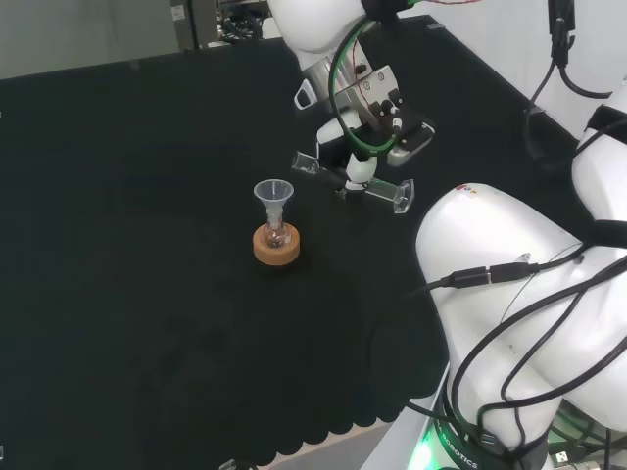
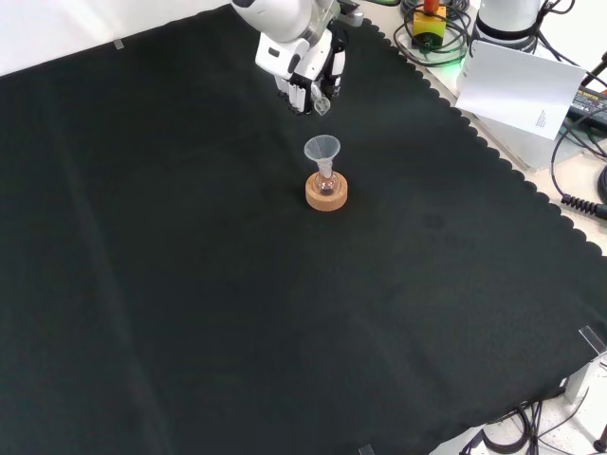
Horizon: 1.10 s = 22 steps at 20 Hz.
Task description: Pour the water from the graduated cylinder into the round-bottom flask.
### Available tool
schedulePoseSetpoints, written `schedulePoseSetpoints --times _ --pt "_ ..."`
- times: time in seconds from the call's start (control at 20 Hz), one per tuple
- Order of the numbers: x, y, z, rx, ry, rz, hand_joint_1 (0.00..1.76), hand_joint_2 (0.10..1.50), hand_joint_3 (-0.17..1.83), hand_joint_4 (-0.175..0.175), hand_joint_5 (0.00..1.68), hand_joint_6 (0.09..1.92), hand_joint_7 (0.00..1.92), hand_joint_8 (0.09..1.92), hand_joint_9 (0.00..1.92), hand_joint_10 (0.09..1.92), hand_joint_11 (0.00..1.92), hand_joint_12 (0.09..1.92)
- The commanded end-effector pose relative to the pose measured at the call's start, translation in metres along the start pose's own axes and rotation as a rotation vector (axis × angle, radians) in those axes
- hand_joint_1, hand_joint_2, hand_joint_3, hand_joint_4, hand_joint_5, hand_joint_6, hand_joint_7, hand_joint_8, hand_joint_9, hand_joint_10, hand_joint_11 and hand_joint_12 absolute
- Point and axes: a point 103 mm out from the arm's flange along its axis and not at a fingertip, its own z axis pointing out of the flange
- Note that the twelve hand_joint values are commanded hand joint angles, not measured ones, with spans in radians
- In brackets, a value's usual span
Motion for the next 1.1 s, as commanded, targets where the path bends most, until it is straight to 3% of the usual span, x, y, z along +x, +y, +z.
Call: schedulePoseSetpoints --times 0.05,0.95,1.1 --pt "-0.006 -0.003 0.000 0.033 -0.021 0.006 1.39 1.08 0.00 -0.175 1.00 0.95 0.91 1.06 1.17 0.78 1.07 0.88" --pt "0.010 0.008 -0.007 0.129 -0.099 0.025 1.39 1.08 0.00 -0.175 1.00 0.95 0.91 1.06 1.16 0.79 1.07 0.88" --pt "0.011 0.011 -0.008 0.167 -0.120 0.038 1.39 1.08 0.00 -0.175 1.00 0.95 0.91 1.06 1.16 0.79 1.07 0.88"
